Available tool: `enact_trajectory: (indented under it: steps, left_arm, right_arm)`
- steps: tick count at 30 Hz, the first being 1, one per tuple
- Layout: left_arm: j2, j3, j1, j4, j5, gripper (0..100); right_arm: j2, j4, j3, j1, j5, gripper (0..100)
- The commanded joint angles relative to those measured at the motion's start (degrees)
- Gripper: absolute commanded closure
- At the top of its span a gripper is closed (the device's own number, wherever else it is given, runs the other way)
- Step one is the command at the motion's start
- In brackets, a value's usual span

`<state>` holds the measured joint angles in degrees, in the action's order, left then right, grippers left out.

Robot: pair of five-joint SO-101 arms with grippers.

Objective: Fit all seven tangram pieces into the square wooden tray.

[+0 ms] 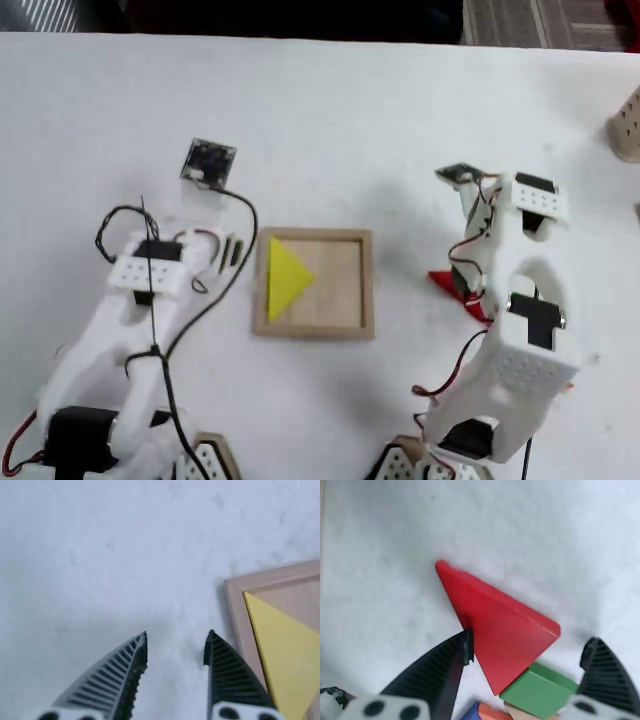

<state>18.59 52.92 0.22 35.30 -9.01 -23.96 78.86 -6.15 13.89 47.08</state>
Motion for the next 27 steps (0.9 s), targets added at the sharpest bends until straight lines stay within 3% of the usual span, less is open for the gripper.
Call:
enact_trajectory:
  steps: [1,6,12,20,27]
  left_arm:
    - [2.2,-0.6,0.8,-0.4,-1.0,80]
    - [2.2,0.0,1.0,-1.8,-0.9,80]
    - [2.2,0.1,1.0,-1.9,-0.9,80]
    - [2.2,0.1,1.0,-2.0,-0.9,80]
    - [2.2,0.1,1.0,-2.1,-0.9,80]
  right_arm:
    - [-2.5,1.2,3.3,0.0,-1.3,68.0]
    - [-3.0,2.3,3.8,-2.4,-1.4,86.7]
    - [-2.9,1.0,4.4,-1.8,-2.4,98.8]
    - [-2.9,-5.3,10.5,11.5,-17.2,98.1]
    - [-2.4,-4.6,10.8,17.3,-21.5,98.1]
